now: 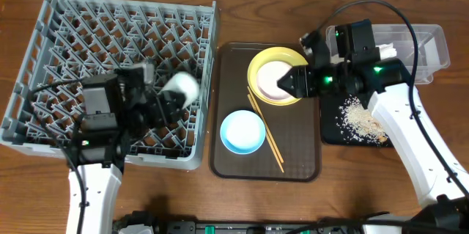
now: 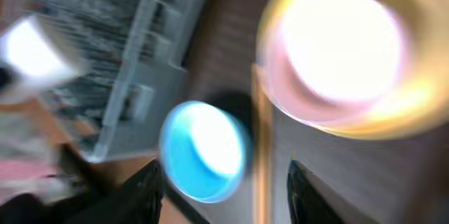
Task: Sort waste into correct bins and load items into the dishwasher
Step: 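Lower the white bowl into the gray rack with left gripper and release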
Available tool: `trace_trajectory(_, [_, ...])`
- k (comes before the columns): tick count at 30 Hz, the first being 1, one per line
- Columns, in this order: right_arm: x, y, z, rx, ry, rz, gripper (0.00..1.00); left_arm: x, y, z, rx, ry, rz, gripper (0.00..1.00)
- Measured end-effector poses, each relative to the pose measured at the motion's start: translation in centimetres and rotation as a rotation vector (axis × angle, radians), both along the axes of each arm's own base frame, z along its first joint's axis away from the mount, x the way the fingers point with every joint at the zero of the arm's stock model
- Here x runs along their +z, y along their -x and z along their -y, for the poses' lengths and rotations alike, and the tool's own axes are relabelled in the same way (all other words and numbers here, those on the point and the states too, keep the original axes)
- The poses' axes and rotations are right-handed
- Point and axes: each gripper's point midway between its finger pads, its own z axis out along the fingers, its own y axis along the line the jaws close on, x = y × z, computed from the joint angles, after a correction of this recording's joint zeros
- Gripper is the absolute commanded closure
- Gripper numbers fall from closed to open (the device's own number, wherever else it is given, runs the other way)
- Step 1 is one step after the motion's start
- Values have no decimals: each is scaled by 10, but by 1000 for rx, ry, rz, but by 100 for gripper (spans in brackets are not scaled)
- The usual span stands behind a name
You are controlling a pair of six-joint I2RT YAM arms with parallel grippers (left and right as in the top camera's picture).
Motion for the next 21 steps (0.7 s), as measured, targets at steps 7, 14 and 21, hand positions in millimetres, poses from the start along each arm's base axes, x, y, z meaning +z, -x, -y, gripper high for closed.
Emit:
trace_trajectory(7, [13, -8, 40, -84, 184, 71, 44, -7, 29, -69, 259, -237, -184, 45])
trace_trajectory(14, [9, -5, 46, -83, 217, 63, 44, -28, 35, -92, 322, -321, -295, 44])
trace_trajectory(21, [6, -1, 47, -75, 231, 47, 30, -67, 14, -99, 311, -332, -401, 18])
